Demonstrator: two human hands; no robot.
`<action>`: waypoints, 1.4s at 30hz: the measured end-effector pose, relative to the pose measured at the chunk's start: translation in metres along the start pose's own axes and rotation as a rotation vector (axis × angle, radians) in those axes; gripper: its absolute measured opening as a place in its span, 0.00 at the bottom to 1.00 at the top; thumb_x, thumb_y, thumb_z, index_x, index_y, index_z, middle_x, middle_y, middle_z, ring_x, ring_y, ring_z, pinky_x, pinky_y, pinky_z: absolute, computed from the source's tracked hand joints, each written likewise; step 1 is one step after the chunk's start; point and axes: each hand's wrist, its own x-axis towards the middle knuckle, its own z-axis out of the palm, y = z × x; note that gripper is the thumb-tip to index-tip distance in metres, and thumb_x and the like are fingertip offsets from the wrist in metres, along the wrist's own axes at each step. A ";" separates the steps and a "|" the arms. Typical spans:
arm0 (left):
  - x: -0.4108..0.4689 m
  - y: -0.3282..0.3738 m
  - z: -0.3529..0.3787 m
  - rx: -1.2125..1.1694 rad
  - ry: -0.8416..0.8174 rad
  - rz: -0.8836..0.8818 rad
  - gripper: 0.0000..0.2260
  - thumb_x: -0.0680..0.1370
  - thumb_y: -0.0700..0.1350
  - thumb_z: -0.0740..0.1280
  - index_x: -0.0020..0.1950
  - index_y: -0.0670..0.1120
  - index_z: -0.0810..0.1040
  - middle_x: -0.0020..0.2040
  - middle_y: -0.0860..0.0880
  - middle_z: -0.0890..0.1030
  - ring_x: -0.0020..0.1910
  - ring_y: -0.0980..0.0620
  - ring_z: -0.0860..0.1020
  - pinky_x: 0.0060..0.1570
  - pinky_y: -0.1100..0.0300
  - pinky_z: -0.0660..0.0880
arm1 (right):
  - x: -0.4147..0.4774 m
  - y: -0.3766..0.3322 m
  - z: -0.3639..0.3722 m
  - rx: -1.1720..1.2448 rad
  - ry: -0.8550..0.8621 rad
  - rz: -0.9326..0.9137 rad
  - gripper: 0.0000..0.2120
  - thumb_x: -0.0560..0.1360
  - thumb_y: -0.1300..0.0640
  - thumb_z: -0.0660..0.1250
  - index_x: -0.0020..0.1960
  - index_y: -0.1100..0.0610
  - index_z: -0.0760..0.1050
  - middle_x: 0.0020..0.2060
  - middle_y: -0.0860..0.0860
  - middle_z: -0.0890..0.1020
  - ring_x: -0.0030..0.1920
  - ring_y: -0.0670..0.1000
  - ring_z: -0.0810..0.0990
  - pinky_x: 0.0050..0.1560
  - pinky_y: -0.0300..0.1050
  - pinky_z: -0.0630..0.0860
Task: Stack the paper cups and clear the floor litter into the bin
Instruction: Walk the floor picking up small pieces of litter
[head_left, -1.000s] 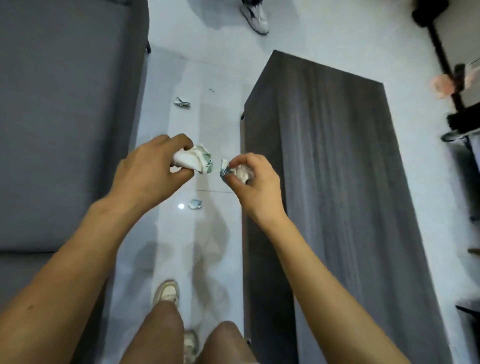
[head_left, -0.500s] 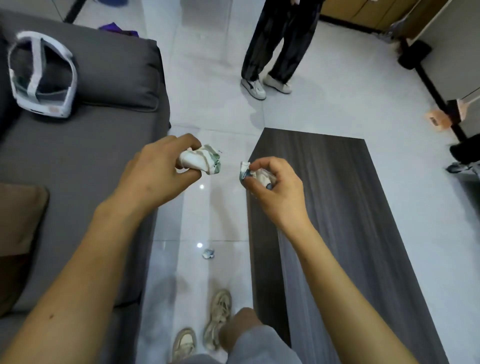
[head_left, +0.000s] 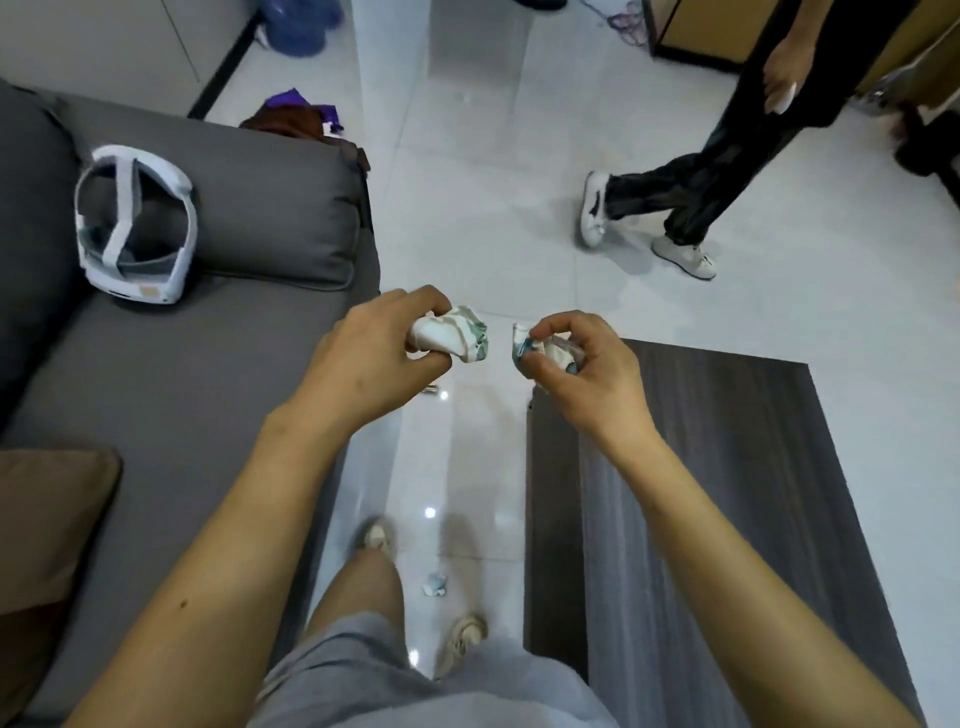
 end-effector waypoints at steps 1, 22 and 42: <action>0.016 -0.010 -0.005 0.004 0.002 -0.008 0.13 0.64 0.52 0.60 0.49 0.57 0.73 0.44 0.53 0.78 0.45 0.49 0.75 0.48 0.48 0.75 | 0.020 0.000 0.009 0.011 -0.011 0.006 0.13 0.68 0.61 0.71 0.38 0.44 0.73 0.42 0.41 0.75 0.37 0.39 0.76 0.39 0.31 0.71; 0.427 -0.065 -0.062 0.060 -0.094 0.024 0.17 0.65 0.51 0.60 0.52 0.52 0.74 0.46 0.47 0.79 0.45 0.45 0.75 0.47 0.47 0.74 | 0.418 0.019 0.049 0.033 0.061 0.043 0.13 0.70 0.59 0.69 0.37 0.41 0.71 0.43 0.41 0.74 0.42 0.50 0.78 0.41 0.35 0.73; 0.916 0.112 0.087 0.125 -0.128 0.121 0.12 0.69 0.49 0.65 0.52 0.55 0.73 0.46 0.51 0.79 0.44 0.49 0.75 0.47 0.51 0.74 | 0.847 0.168 -0.210 0.051 0.148 0.079 0.12 0.69 0.58 0.70 0.38 0.42 0.72 0.43 0.39 0.75 0.42 0.43 0.77 0.39 0.28 0.72</action>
